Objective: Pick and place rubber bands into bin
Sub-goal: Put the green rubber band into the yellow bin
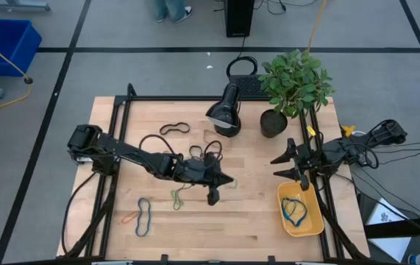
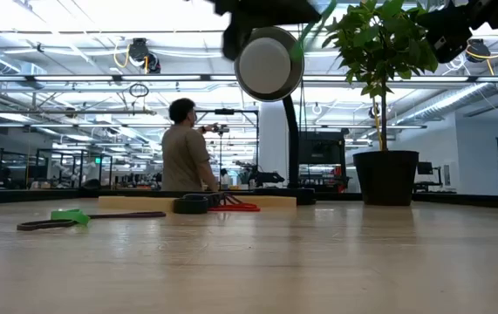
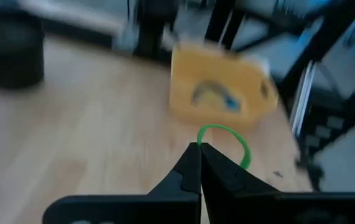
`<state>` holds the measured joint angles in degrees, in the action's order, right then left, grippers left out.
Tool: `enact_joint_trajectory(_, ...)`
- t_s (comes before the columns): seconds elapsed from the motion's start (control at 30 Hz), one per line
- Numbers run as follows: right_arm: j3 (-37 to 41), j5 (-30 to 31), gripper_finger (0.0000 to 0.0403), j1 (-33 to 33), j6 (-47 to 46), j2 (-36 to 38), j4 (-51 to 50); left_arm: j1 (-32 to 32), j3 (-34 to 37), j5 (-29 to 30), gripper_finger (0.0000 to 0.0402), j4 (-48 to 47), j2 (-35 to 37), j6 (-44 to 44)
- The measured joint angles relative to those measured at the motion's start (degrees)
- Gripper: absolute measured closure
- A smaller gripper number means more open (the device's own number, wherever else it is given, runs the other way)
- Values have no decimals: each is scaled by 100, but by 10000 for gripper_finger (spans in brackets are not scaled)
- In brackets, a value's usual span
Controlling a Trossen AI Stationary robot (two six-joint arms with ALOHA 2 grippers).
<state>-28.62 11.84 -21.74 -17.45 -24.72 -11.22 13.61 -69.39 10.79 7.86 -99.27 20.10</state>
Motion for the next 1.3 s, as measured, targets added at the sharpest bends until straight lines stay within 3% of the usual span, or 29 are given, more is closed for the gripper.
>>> enact_joint_trajectory(0.23, 0, -305, 209, -9, 8, -519, 402, -213, 5, 516, 400, 444, -23, -382)
enact_joint_trajectory(0.53, 0, -277, 209, -5, 556, -1488, 1504, -307, 0, 428, 400, 1050, -201, -488)
enact_joint_trajectory(0.77, 0, 174, 209, 17, 908, -2135, 2326, -308, -3, 422, 399, 1070, -322, -461)
enact_joint_trajectory(1.3, 0, 140, 209, 81, 920, -3470, 4078, -304, -2, 384, 398, 1199, -321, -608)
